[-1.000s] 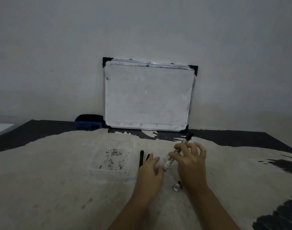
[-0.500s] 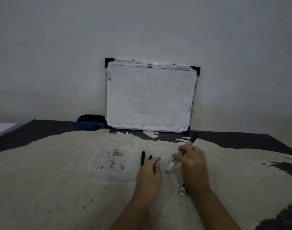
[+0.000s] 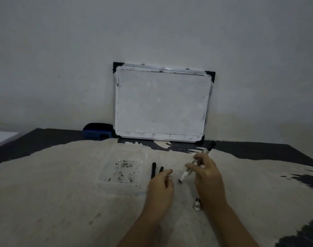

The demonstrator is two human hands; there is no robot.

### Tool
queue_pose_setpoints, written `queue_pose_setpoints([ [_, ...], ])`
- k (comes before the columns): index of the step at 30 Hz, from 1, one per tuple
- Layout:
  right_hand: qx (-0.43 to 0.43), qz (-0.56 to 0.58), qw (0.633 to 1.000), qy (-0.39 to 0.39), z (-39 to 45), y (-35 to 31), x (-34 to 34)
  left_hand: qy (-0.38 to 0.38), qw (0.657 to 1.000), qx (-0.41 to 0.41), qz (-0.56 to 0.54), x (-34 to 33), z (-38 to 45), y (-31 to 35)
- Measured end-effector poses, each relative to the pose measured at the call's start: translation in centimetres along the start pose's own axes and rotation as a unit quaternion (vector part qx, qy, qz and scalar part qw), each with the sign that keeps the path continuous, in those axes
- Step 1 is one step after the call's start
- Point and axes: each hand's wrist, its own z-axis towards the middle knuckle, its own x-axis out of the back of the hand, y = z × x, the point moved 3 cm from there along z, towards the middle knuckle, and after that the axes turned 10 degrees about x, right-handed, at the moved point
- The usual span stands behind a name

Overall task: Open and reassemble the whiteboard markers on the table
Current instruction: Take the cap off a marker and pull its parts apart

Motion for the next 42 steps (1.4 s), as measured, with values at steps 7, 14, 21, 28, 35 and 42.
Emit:
queue_pose_setpoints([
  [7,-0.027,0.039,0.999,-0.027,-0.5,0.5,-0.6,0.000,1.000,-0.005,-0.003,-0.1,0.1,-0.1],
  [14,-0.051,0.063,0.996,0.037,-0.4,0.7,0.0,-0.014,0.999,-0.026,-0.030,0.0,0.0,0.1],
  [21,-0.050,0.046,0.994,0.082,-0.4,0.2,0.4,-0.028,0.997,-0.012,-0.077,0.1,0.0,0.2],
  [28,-0.003,-0.027,0.995,0.092,0.0,0.1,1.1,-0.016,0.998,-0.013,-0.052,0.1,0.2,-0.1],
  [35,-0.055,0.014,0.993,0.101,-0.2,0.4,0.7,-0.040,0.998,-0.022,-0.038,-0.2,0.0,0.0],
  [42,-0.043,0.045,0.995,0.074,-0.1,-0.3,0.5,-0.061,0.996,-0.032,-0.052,-0.2,-0.3,0.5],
])
